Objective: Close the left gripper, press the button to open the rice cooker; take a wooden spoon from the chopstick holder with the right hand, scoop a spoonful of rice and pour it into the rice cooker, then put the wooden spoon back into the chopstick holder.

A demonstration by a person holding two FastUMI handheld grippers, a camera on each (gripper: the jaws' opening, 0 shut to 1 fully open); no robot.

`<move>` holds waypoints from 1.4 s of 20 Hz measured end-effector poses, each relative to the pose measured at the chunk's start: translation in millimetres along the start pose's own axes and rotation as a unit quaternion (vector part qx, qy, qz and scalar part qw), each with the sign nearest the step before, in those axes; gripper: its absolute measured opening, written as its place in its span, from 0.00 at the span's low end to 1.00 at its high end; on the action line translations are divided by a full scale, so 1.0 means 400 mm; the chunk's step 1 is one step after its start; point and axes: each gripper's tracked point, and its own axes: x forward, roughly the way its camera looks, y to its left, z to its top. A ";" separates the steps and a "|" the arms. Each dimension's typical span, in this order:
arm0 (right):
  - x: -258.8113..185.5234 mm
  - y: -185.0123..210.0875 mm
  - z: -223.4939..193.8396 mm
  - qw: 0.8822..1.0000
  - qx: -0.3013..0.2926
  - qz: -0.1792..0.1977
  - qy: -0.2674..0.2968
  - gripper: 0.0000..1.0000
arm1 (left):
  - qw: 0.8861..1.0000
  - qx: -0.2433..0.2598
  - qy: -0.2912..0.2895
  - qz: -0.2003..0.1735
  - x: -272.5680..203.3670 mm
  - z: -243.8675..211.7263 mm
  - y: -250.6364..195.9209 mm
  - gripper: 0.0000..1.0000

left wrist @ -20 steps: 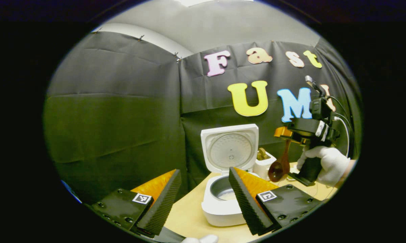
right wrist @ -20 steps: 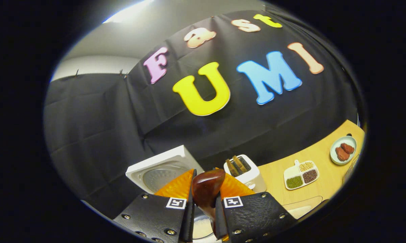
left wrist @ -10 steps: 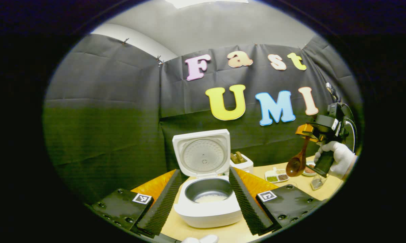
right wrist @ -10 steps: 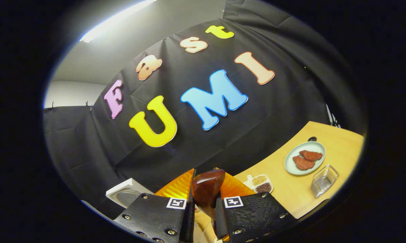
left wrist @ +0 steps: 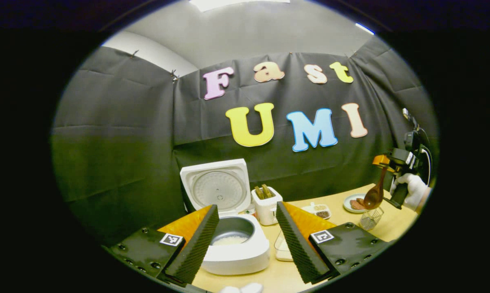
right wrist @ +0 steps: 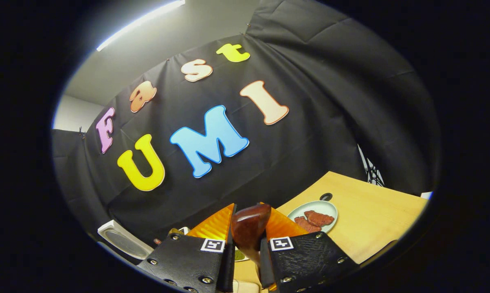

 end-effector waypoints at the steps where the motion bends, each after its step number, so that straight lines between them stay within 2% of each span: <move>1: 0.005 -0.029 0.002 1.000 -0.002 -0.005 0.000 0.26 | 1.000 0.002 0.002 0.001 0.002 0.003 -0.013 1.00; 8: 0.056 -0.158 -0.023 1.000 -0.001 -0.021 0.014 0.26 | 1.000 0.016 0.010 0.004 0.016 0.015 -0.100 1.00; 14: 0.090 -0.197 -0.080 0.999 -0.013 -0.025 0.029 0.26 | 1.000 0.020 0.014 0.008 0.031 0.023 -0.129 1.00; 18: 0.114 -0.241 -0.151 0.998 -0.008 -0.039 0.049 0.26 | 1.000 0.024 0.017 0.009 0.045 0.022 -0.145 0.98; 21: 0.113 -0.275 -0.217 0.996 -0.014 -0.053 0.066 0.26 | 0.999 0.032 0.019 0.010 0.052 0.025 -0.162 1.00; 22: 0.109 -0.288 -0.232 0.996 -0.016 -0.056 0.071 0.26 | 0.999 0.033 0.019 0.010 0.054 0.028 -0.164 0.98; 24: 0.109 -0.287 -0.223 0.996 -0.018 -0.062 0.066 0.26 | 0.999 0.035 0.021 0.011 0.055 0.025 -0.168 1.00; 26: 0.115 -0.297 -0.222 0.995 -0.025 -0.070 0.063 0.26 | 0.999 0.035 0.022 0.009 0.053 0.021 -0.171 0.94; 27: 0.111 -0.303 -0.227 0.995 -0.028 -0.073 0.068 0.26 | 0.999 0.036 0.022 0.009 0.056 0.020 -0.170 1.00; 28: 0.103 -0.309 -0.229 0.994 -0.030 -0.080 0.073 0.26 | 0.999 0.036 0.021 0.009 0.059 0.023 -0.170 0.98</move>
